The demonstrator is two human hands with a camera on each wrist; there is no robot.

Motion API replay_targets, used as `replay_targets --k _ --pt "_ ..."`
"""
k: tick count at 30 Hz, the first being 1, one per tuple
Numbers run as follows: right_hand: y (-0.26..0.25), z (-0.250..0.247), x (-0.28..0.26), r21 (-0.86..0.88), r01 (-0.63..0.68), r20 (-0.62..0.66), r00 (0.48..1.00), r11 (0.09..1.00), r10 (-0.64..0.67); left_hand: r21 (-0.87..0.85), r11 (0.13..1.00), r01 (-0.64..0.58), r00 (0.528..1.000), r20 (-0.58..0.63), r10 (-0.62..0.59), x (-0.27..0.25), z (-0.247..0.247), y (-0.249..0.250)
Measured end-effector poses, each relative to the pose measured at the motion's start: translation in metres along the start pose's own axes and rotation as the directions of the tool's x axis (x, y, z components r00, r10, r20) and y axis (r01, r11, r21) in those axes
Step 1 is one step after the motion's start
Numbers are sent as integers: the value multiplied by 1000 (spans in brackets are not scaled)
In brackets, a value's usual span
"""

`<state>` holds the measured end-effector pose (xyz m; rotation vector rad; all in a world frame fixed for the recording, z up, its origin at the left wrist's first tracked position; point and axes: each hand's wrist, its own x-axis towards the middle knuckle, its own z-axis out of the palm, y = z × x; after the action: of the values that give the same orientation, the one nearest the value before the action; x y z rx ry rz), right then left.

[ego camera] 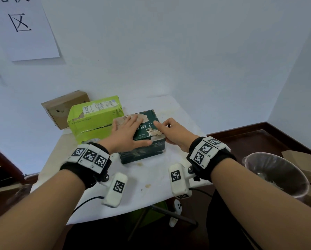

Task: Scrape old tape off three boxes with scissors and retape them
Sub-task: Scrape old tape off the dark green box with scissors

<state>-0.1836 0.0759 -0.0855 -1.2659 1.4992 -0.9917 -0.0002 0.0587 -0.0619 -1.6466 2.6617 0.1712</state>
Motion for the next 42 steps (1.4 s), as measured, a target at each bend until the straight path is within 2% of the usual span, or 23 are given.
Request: replay_targets --k 4,11,24,28,31,33,35,38,42 --pt "-5 3 5 -40 -16 22 1000 999 17 44 999 1 1000 -2 -1 5 3 -2" --pt "-13 7 7 -45 -104 -10 995 994 104 19 1000 -18 1000 10 18 6 2 -5" --pt "-7 11 8 -24 -103 -30 994 994 103 29 999 -18 1000 0 18 9 5 -6" --pt "-9 9 11 83 -126 -43 991 989 130 33 999 -12 1000 2 12 11 5 -7" --pt "-10 -3 11 148 -17 -262 963 989 56 32 999 -12 1000 9 11 11 5 -8" --pt "-11 -14 10 119 102 -397 917 988 -47 29 1000 -12 1000 13 11 11 6 -8" --pt "-16 -23 8 104 203 -467 874 974 -132 20 1000 -9 1000 11 9 11 7 -8" --pt "-25 -30 5 118 302 -485 849 946 -211 -5 1000 7 1000 -1 -7 12 7 -8" --pt "-30 -26 1 85 357 -389 871 930 -299 -39 999 -2 999 -32 1 10 8 -7"
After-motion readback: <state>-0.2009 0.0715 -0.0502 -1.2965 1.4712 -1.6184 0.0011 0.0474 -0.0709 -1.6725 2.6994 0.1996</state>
